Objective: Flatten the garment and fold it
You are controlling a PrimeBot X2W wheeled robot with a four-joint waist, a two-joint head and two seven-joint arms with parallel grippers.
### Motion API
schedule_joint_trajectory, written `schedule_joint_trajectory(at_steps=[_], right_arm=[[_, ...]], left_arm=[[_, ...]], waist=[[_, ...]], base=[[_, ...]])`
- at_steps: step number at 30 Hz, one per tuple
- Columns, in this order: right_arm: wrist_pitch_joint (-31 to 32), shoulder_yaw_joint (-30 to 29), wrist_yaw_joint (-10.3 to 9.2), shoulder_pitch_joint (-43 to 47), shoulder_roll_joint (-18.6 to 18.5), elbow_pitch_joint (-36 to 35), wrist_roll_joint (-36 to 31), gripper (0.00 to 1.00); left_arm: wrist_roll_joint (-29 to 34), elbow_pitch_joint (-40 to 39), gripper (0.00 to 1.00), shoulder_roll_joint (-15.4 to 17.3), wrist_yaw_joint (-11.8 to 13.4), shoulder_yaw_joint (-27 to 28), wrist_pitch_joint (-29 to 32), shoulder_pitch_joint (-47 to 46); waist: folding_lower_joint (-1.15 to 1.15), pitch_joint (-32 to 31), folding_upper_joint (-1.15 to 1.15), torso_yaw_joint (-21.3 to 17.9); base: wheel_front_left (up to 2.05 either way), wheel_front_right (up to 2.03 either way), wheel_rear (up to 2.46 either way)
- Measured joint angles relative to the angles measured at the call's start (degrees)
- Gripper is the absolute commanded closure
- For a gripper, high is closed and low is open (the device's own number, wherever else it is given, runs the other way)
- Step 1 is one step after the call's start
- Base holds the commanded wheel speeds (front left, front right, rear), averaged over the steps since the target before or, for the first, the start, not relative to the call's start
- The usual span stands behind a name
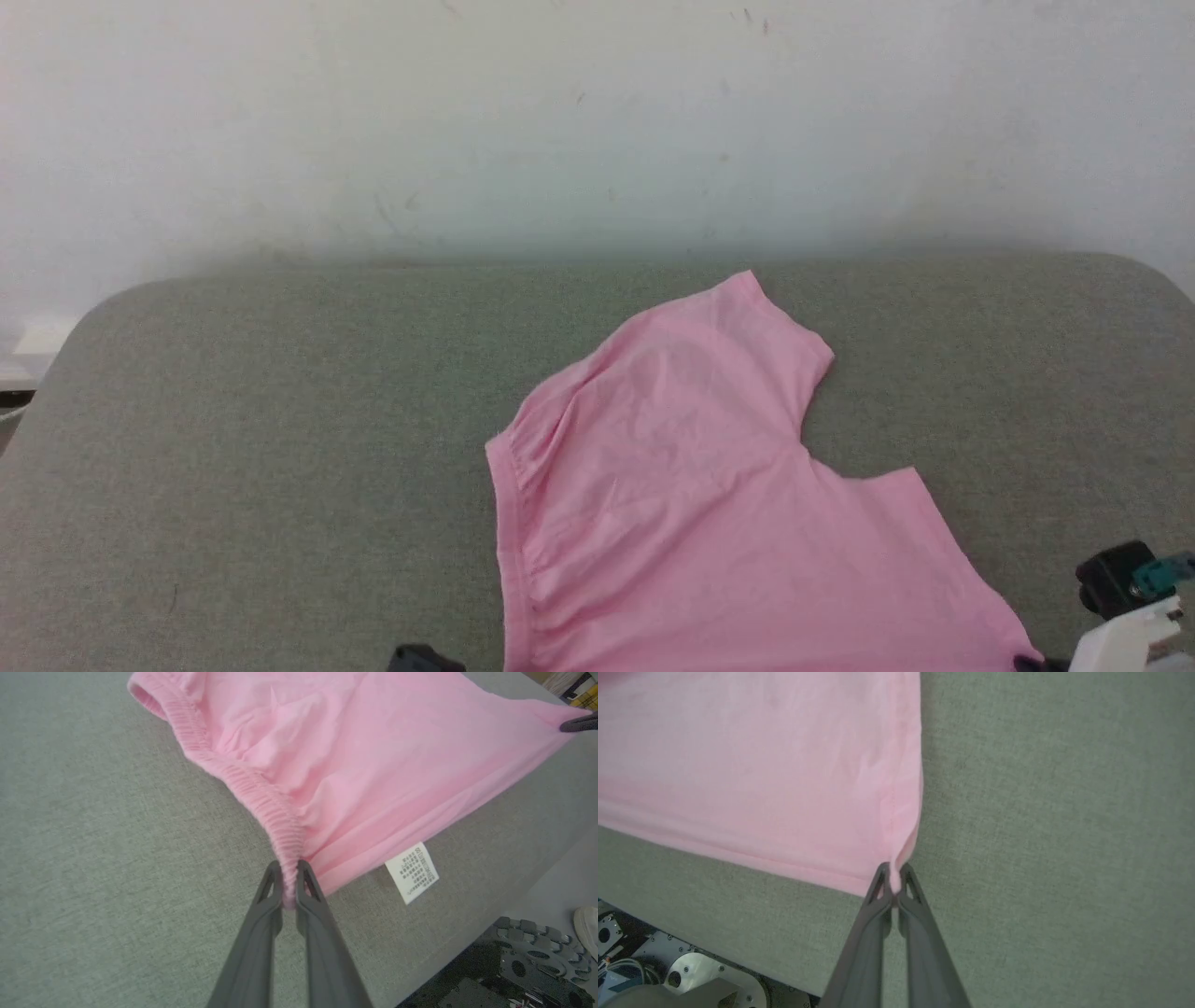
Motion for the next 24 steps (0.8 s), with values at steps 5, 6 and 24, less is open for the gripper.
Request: schedule_joint_trajectory(at_steps=[5, 6, 24], right_arm=[[11.29, -8.29, 0.01, 10.51, 0.73, -8.08, 1.29, 1.00], [12.98, -9.89, 0.00, 12.10, 1.02, -9.57, 1.18, 1.00], [13.23, -18.74, -0.02, -2.47, 5.28, -22.73, -2.02, 1.00]], left_arm=[[-1.56, -2.82, 1.00, 1.65, 0.19, -2.69, 3.41, 5.84], [-1.98, -3.10, 1.00, 1.66, 0.18, -3.03, 3.92, 6.48], [-0.11, -9.78, 1.00, 1.83, -0.34, 0.34, 3.87, -4.95]], waist=[[-0.01, -0.40, 0.00, 0.55], [0.00, -0.28, 0.00, 0.67], [0.01, 6.21, 0.00, 5.14]], base=[[0.00, 0.00, 0.00], [0.00, 0.00, 0.00], [0.00, 0.00, 0.00]])
